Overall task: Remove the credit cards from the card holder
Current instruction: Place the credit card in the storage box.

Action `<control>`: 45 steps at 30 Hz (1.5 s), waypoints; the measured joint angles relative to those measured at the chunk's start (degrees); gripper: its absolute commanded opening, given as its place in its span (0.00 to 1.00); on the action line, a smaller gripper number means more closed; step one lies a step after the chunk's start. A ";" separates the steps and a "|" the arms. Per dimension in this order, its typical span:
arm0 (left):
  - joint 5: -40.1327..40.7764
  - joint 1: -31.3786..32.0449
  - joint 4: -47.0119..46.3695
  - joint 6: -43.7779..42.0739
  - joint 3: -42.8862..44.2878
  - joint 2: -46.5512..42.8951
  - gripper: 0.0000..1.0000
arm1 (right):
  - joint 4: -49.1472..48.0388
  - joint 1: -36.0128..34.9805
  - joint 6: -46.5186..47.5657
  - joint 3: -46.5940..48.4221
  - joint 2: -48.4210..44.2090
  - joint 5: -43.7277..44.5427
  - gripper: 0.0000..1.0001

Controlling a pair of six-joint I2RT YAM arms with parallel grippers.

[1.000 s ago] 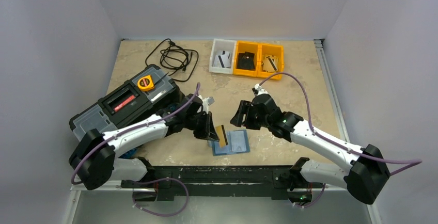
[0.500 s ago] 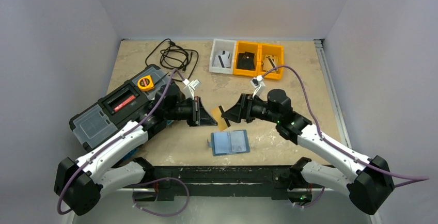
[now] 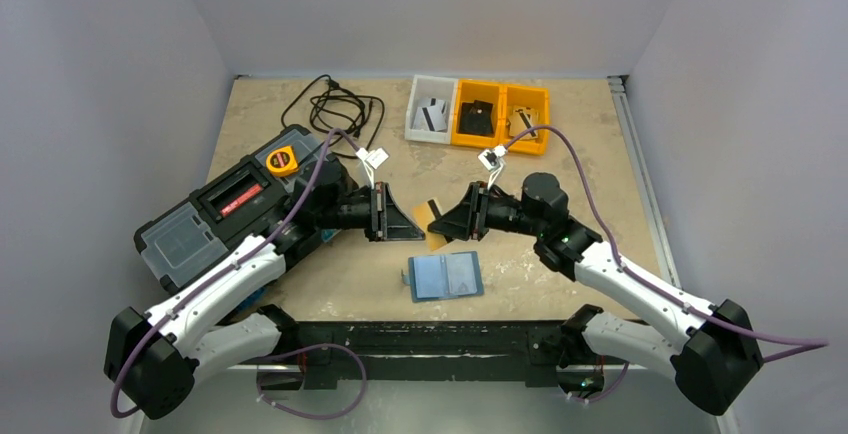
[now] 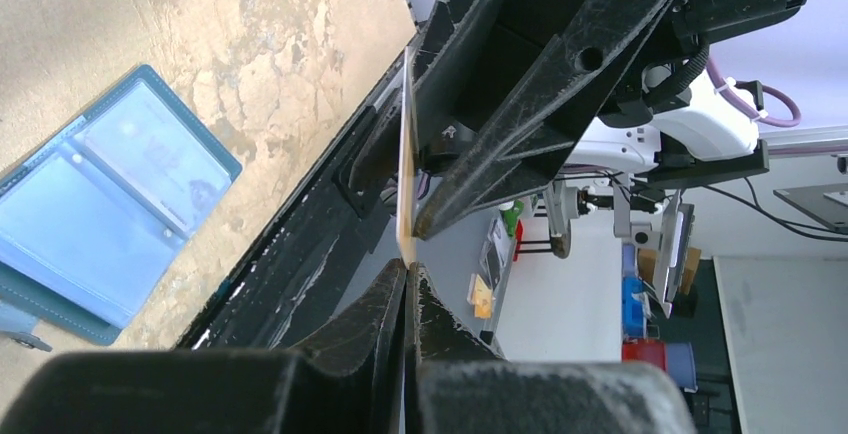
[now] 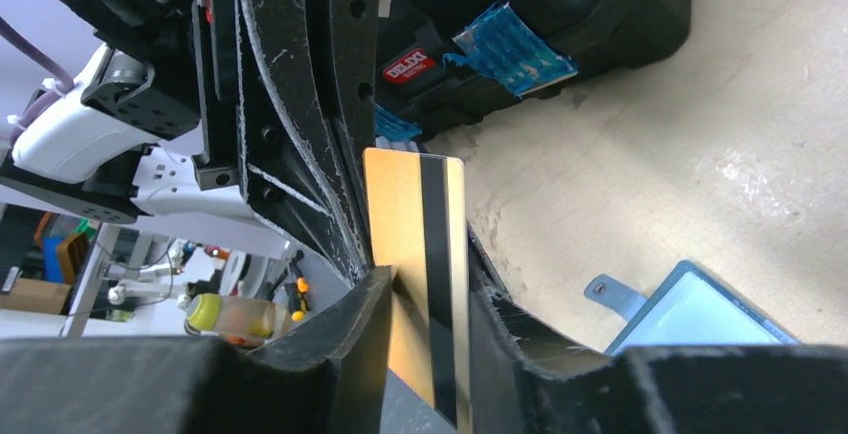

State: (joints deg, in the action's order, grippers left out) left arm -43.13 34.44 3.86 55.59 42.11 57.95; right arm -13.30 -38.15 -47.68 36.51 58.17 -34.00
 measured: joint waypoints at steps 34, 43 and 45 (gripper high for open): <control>19.82 -0.31 30.99 -11.85 7.19 -3.76 0.91 | 17.79 29.24 4.44 17.99 22.56 8.52 0.00; 19.78 -0.31 33.59 -12.76 7.61 -4.04 0.91 | 25.05 36.39 9.57 41.20 43.17 16.81 0.00; 19.80 -0.28 34.56 -13.22 7.80 -4.42 0.91 | 27.10 37.09 10.95 46.25 47.67 18.82 0.00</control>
State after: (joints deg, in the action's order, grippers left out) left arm -23.33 34.15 38.41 42.37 49.91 53.54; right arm 13.80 -1.06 -36.73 82.76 105.84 -15.18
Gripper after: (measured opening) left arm 0.904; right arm 0.004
